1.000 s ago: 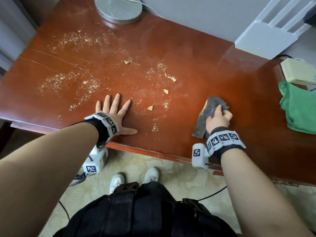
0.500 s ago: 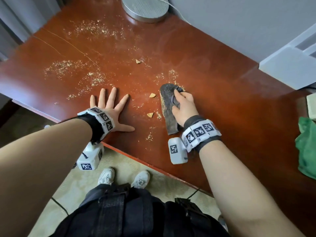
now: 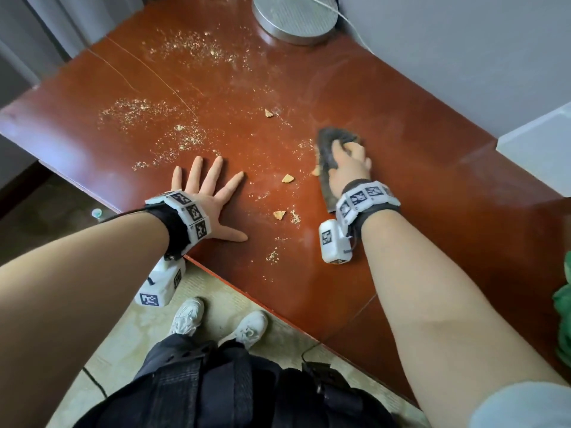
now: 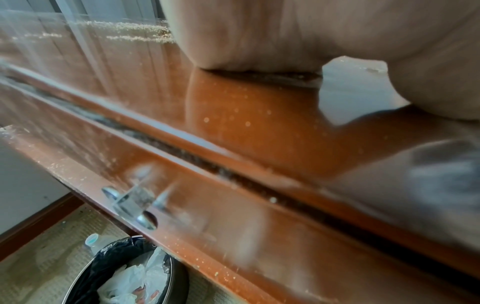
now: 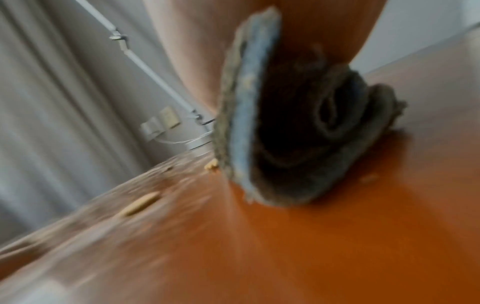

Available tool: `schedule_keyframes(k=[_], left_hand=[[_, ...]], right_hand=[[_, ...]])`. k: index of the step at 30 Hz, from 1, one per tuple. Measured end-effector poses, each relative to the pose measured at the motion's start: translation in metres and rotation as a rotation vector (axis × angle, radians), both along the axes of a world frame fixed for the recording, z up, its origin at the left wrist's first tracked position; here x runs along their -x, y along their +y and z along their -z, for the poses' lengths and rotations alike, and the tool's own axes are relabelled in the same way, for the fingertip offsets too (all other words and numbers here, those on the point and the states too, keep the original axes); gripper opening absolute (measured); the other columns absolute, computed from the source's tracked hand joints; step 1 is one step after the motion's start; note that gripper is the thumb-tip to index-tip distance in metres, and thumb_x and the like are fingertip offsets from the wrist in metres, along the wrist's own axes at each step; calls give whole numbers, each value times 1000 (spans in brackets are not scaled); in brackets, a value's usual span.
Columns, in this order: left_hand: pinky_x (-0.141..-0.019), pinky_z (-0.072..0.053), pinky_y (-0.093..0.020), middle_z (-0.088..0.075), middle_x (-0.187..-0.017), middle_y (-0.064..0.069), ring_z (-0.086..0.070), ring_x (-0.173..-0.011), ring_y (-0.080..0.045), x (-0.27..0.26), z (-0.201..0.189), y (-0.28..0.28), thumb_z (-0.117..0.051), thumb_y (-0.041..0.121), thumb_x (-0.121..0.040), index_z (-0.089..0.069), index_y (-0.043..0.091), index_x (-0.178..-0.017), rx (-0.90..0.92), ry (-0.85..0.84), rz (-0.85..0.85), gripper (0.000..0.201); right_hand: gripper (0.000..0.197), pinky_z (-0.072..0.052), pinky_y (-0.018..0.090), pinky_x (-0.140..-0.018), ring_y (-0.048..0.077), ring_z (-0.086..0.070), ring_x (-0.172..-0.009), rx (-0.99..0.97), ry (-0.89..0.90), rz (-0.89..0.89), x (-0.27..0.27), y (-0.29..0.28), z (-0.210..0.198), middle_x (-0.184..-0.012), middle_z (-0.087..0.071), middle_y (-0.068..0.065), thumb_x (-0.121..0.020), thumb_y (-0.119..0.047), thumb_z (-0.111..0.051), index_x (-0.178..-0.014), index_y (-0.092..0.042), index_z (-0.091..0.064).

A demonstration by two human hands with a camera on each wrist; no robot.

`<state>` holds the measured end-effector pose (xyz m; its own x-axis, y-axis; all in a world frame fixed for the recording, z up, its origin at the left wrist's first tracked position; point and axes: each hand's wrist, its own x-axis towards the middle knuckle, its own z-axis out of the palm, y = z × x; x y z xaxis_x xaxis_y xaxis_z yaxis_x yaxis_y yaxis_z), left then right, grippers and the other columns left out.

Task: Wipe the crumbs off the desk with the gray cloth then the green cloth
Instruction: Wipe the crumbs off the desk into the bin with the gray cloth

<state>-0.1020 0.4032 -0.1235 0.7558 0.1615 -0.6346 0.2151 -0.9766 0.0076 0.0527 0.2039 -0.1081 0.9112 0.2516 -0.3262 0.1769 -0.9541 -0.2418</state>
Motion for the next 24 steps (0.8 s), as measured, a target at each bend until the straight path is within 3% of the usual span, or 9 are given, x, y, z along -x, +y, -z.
schedule_keyframes(k=[4, 7, 9, 10, 13, 16, 20, 24], left_hand=[[-113, 7, -56, 36, -149, 1, 26, -139, -32, -1, -2, -2, -41, 92, -55, 33, 44, -135, -16, 8, -1, 119], [-113, 8, -56, 37, -148, 1, 27, -139, -32, -3, -3, -2, -41, 92, -56, 35, 44, -134, -25, 22, 2, 119], [-113, 9, -56, 38, -148, 0, 27, -139, -32, -3, -3, -1, -40, 92, -55, 38, 44, -131, -24, 28, 6, 119], [-113, 9, -56, 38, -147, 0, 27, -139, -32, -4, -2, -1, -40, 92, -55, 41, 44, -128, -21, 29, 6, 119], [-111, 11, -56, 39, -147, 0, 29, -138, -32, -4, 0, 0, -40, 93, -54, 46, 45, -116, -11, 23, -1, 116], [-111, 12, -57, 40, -146, 1, 30, -138, -33, -6, 1, 1, -41, 93, -53, 46, 44, -120, -2, 39, -15, 120], [-111, 10, -59, 39, -147, 2, 29, -138, -33, -15, 0, -1, -45, 92, -51, 37, 39, -134, -9, 56, -63, 128], [-110, 6, -61, 37, -148, 2, 27, -138, -34, -29, -3, -4, -47, 91, -51, 34, 33, -138, -32, 57, -116, 133]], right_hand=[[57, -25, 27, -109, 25, -27, -133, -141, 46, -240, 18, 16, 2, -148, -27, 3, -92, 0, -39, -144, -22, -33], [52, -23, 11, -102, 20, -36, -130, -315, 9, -195, 0, -4, -13, -140, -36, 5, -91, 3, -40, -140, -15, -42], [46, -24, 1, -94, 20, -42, -124, -373, -74, -32, -26, -23, -23, -129, -42, 0, -93, -2, -41, -137, -11, -44], [45, -27, 2, -95, 22, -44, -123, -347, -113, 70, -41, -34, -24, -128, -42, -2, -94, -5, -42, -138, -12, -43], [50, -27, 30, -111, 30, -35, -132, -70, -116, 289, -73, -61, -18, -149, -22, 8, -96, -9, -40, -145, -14, -31], [55, -27, 36, -110, 30, -26, -138, 10, 32, 361, -89, -60, -11, -152, -19, 15, -95, -10, -40, -147, -11, -22], [61, -26, 43, -112, 34, -26, -136, 101, 2, 167, -95, -20, -11, -156, -14, 3, -93, -11, -40, -148, -26, -19], [57, -26, 37, -112, 31, -29, -137, -3, 40, -318, -56, 26, -8, -152, -24, 5, -88, -1, -38, -142, -20, -35]])
